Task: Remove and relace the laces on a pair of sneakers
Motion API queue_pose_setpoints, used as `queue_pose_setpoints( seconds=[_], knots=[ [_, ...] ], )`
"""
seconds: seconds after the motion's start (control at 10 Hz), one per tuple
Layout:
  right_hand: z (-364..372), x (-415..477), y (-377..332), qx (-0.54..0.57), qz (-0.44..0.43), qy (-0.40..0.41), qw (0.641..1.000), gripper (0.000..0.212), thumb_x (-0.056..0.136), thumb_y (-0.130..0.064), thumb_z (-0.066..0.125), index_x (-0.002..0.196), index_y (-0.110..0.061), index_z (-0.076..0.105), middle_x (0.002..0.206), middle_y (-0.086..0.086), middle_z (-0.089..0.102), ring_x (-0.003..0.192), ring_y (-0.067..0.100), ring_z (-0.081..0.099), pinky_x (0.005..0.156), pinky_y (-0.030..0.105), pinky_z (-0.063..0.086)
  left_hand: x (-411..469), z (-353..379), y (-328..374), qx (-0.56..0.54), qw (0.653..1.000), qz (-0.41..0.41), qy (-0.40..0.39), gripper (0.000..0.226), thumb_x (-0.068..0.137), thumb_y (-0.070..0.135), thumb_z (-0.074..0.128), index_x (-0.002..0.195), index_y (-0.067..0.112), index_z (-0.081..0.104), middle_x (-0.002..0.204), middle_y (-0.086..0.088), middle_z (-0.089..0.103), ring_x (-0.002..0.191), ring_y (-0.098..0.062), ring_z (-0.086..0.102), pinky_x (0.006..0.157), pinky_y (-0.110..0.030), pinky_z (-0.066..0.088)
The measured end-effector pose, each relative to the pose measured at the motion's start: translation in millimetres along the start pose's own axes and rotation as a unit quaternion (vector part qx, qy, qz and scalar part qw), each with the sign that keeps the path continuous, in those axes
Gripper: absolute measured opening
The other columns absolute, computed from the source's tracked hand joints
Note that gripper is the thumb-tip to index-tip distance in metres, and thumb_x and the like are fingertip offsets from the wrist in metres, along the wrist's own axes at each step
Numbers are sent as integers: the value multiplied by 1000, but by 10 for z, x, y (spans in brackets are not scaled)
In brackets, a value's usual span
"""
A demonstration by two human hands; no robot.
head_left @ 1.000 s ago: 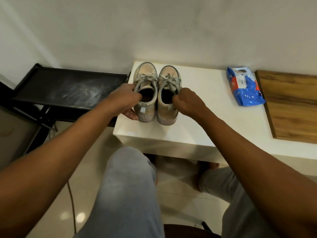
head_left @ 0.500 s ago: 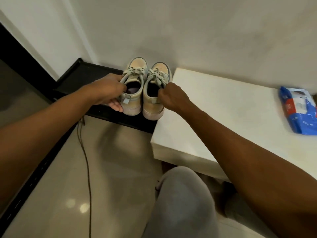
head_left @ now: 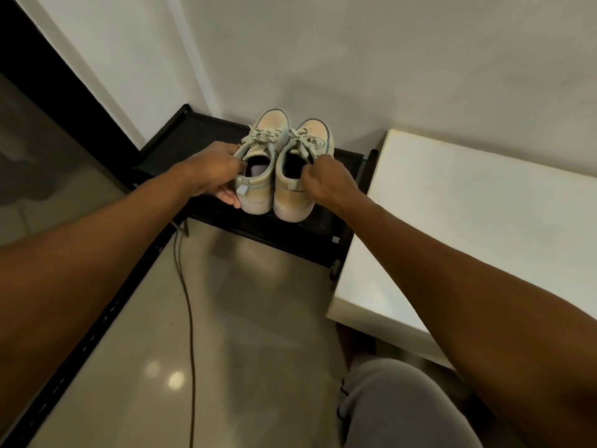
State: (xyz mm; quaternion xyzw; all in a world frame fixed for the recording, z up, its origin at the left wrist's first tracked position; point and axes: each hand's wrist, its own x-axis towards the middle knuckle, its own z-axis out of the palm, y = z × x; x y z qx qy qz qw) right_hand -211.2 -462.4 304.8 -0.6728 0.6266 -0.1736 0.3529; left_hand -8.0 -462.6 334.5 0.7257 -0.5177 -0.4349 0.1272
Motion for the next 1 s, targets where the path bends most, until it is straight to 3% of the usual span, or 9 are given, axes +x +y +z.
queue_pose_setpoints(
  seconds=[0.2,0.4,0.6,0.7,0.8,0.9,1.0],
  knots=[
    [79,96,25,-11,7,-23,1000,29,102,-18,41,103,1,61,106,19,65,95,30,63,87,43,55,211,-48,50,61,998,20,-4,23,98,11,41,112,19,58,83,-22,71,67,-37,72,65,-42,61],
    [275,168,172,-18,19,-26,999,22,100,-24,45,91,-8,56,96,14,66,84,25,64,81,40,58,325,-3,-31,104,994,4,-19,22,99,11,39,112,17,55,81,-24,71,68,-37,72,72,-49,61],
    [263,129,80,-48,-10,-39,998,30,104,-25,36,87,-8,54,96,16,63,88,29,63,82,41,55,350,-25,-158,102,995,0,-3,22,100,21,41,118,22,54,86,-19,72,68,-33,73,72,-50,60],
    [250,147,180,-11,8,-45,999,38,104,-38,35,96,-8,57,102,15,66,89,27,63,85,41,55,337,25,-142,90,995,-26,-12,27,102,34,41,124,20,49,91,-19,71,75,-34,74,74,-49,60],
    [200,78,248,9,22,-52,998,58,101,-57,34,120,-7,57,105,8,64,95,24,62,89,39,54,289,16,-112,70,995,-72,-20,40,100,46,42,125,15,48,103,-17,67,84,-35,72,79,-48,59],
    [67,-36,319,-25,-1,-53,998,66,99,-62,33,126,-5,55,105,7,65,95,23,64,85,37,54,231,92,-64,49,994,-93,25,47,97,50,46,126,13,51,114,-11,62,90,-27,64,77,-41,56],
    [-70,-135,388,-42,-31,-46,998,54,101,-53,40,120,-6,59,101,8,67,92,22,65,78,34,53,95,270,93,5,992,-37,120,40,90,45,55,118,16,58,111,-7,64,84,-22,60,73,-31,50]
  ],
)
